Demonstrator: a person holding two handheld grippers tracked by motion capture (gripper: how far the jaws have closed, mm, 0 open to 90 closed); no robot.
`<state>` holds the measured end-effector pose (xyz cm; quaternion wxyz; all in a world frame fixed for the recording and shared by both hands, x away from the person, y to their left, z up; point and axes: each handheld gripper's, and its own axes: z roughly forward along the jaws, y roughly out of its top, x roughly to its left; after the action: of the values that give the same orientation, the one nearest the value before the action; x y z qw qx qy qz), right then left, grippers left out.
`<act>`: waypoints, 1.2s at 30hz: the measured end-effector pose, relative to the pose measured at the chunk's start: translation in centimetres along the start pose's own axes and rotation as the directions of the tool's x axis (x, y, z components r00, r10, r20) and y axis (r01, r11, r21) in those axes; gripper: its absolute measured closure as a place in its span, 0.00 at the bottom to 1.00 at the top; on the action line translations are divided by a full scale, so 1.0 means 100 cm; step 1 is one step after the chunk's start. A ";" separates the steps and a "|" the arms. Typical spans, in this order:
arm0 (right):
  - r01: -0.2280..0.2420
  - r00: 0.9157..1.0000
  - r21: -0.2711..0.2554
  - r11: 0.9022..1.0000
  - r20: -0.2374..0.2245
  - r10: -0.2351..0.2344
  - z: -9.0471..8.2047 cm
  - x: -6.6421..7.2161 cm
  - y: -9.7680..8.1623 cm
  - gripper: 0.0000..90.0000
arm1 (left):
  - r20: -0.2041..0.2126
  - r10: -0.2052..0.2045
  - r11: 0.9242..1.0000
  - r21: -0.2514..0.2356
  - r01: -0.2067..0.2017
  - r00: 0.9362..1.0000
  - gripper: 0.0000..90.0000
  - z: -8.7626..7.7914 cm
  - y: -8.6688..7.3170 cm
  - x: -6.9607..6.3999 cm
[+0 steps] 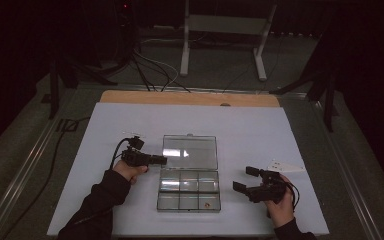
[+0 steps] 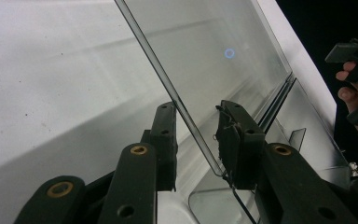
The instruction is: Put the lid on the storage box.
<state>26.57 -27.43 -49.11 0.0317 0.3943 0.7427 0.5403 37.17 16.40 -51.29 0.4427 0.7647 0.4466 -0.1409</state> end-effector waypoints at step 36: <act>-0.002 1.000 -0.001 1.000 0.002 0.002 0.000 0.000 0.000 0.04 | 0.034 0.159 0.985 -0.067 -0.156 0.987 0.96 -0.014 -0.002 -0.004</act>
<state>26.57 -27.46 -49.09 0.0321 0.3955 0.7419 0.5405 36.55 17.29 -50.34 0.4853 0.7802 0.3801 -0.1063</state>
